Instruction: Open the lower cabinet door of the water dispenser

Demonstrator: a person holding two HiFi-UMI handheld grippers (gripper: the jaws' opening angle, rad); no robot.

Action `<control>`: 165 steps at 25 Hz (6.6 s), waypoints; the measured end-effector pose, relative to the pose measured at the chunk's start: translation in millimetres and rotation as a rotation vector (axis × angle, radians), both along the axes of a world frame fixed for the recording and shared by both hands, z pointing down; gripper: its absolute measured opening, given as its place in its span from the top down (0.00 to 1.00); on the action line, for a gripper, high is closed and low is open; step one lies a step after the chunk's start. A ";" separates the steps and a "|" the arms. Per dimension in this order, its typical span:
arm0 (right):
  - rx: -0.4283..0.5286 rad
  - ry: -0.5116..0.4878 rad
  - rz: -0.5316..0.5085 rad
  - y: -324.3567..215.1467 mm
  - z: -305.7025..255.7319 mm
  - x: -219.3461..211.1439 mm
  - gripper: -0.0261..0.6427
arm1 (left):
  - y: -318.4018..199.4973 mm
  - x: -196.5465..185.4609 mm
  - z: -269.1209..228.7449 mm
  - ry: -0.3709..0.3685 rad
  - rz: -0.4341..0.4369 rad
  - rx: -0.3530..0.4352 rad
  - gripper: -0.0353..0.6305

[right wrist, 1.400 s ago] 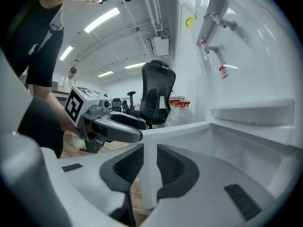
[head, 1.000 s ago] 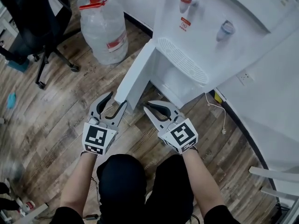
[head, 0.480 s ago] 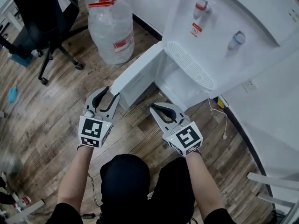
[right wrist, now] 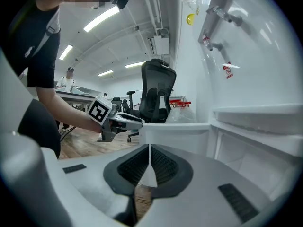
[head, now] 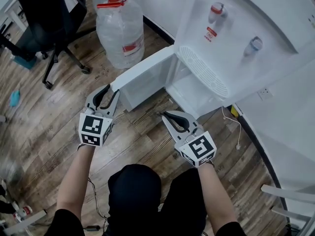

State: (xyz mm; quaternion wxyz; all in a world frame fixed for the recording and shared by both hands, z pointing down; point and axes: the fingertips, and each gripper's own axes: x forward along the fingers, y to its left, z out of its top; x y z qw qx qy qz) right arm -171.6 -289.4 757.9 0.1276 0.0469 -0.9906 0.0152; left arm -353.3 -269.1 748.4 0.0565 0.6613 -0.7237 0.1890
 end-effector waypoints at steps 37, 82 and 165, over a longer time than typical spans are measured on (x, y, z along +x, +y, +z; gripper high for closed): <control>-0.023 -0.007 0.115 -30.0 5.7 27.8 0.91 | -47.7 -88.4 2.4 -0.098 -0.044 -0.026 0.79; -0.201 -0.057 0.504 52.8 -323.5 254.9 0.91 | 18.8 304.0 -333.7 0.238 0.479 -0.102 0.93; -0.056 -0.212 0.655 527.5 -682.6 298.4 0.93 | 534.2 277.7 -648.6 0.296 0.401 0.099 0.93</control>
